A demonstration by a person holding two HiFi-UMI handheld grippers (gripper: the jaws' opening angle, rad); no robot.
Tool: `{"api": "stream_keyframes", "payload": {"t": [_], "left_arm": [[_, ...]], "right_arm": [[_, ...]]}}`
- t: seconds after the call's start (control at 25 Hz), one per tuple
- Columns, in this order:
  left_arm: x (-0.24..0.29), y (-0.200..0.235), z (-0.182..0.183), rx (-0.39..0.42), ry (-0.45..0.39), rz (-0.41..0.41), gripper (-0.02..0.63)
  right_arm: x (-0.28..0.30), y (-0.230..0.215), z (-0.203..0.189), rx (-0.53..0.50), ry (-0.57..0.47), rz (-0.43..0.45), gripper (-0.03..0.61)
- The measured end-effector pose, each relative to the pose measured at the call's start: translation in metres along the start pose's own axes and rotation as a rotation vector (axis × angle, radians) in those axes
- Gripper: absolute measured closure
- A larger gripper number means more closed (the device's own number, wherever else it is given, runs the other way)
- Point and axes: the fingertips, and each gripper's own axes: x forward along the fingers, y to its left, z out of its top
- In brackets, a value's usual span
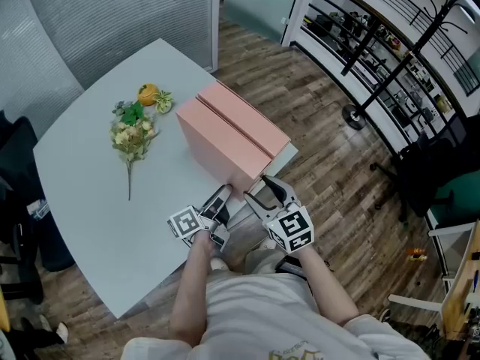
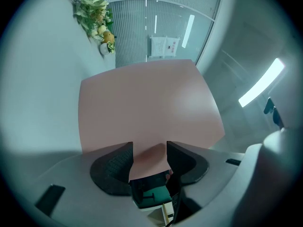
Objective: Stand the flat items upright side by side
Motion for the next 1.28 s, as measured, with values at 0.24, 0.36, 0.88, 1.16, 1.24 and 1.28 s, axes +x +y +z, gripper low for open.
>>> {"api": "stream_keyframes", "payload": {"t": [0.24, 0.36, 0.88, 1.16, 1.24, 1.28], "left_arm": [[-0.016, -0.020, 0.013, 0.121, 0.004, 0.005, 0.405], [-0.022, -0.031, 0.016, 0.186, 0.013, 0.020, 0.410], [-0.033, -0.093, 0.031, 0.731, 0.009, 0.159, 0.589], [-0.041, -0.099, 0.026, 0.785, 0.007, 0.190, 0.598], [-0.044, -0.097, 0.026, 0.780, 0.005, 0.200, 0.598], [-0.045, -0.095, 0.026, 0.775, 0.003, 0.205, 0.598]], "right_arm": [[-0.018, -0.002, -0.014, 0.056, 0.011, -0.028, 0.311], [-0.027, -0.001, -0.015, 0.078, 0.011, -0.046, 0.311], [-0.068, -0.007, -0.001, 0.183, -0.079, -0.144, 0.560], [-0.073, -0.008, -0.002, 0.179, -0.072, -0.159, 0.563], [-0.073, -0.007, -0.004, 0.178, -0.066, -0.159, 0.563], [-0.074, -0.007, -0.005, 0.180, -0.065, -0.159, 0.563]]}}
